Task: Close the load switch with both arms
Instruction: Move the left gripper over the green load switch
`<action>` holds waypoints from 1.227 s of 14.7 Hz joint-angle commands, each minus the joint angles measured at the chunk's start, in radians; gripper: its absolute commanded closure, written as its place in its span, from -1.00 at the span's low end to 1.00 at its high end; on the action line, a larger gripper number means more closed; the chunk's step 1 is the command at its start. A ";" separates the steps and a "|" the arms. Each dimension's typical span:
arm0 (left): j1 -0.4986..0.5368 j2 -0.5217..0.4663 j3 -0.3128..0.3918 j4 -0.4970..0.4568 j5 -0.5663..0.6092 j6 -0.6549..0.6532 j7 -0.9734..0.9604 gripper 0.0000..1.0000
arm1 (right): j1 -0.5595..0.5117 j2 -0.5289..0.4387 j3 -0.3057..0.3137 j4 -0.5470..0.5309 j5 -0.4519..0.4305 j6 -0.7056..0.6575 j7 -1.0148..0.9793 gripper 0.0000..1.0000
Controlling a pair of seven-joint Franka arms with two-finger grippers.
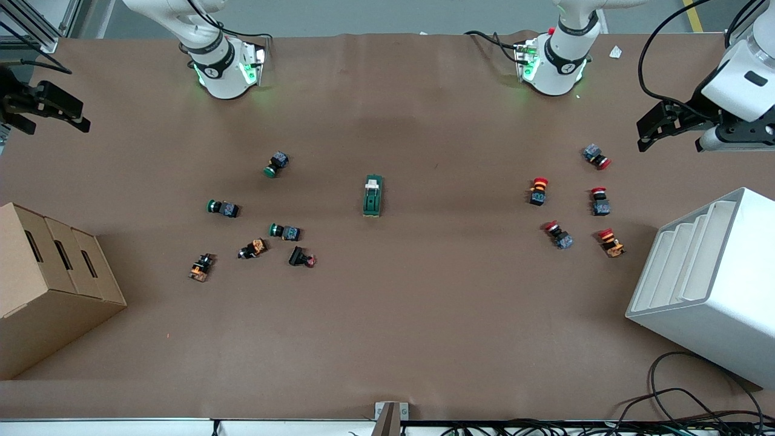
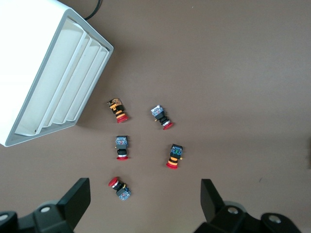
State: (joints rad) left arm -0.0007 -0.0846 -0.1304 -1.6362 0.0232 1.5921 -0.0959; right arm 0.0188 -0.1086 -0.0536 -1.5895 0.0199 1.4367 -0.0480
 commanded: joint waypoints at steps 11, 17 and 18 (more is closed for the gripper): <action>-0.042 0.066 -0.213 -0.028 -0.032 0.138 -0.181 -1.00 | -0.023 -0.010 -0.003 0.005 0.026 -0.007 -0.003 -1.00; -0.064 0.181 -0.489 -0.120 0.022 0.400 -0.695 -1.00 | -0.084 0.082 -0.005 0.005 0.024 0.007 -0.015 -1.00; -0.100 0.212 -0.501 -0.126 0.078 0.432 -0.775 -1.00 | -0.097 0.127 -0.005 0.006 0.022 0.025 -0.016 -1.00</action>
State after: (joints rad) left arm -0.0696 0.0773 -0.6022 -1.7593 0.0317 1.9697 -0.7435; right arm -0.0243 -0.0542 -0.0647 -1.5911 0.0266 1.4402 -0.0482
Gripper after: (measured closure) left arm 0.000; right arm 0.000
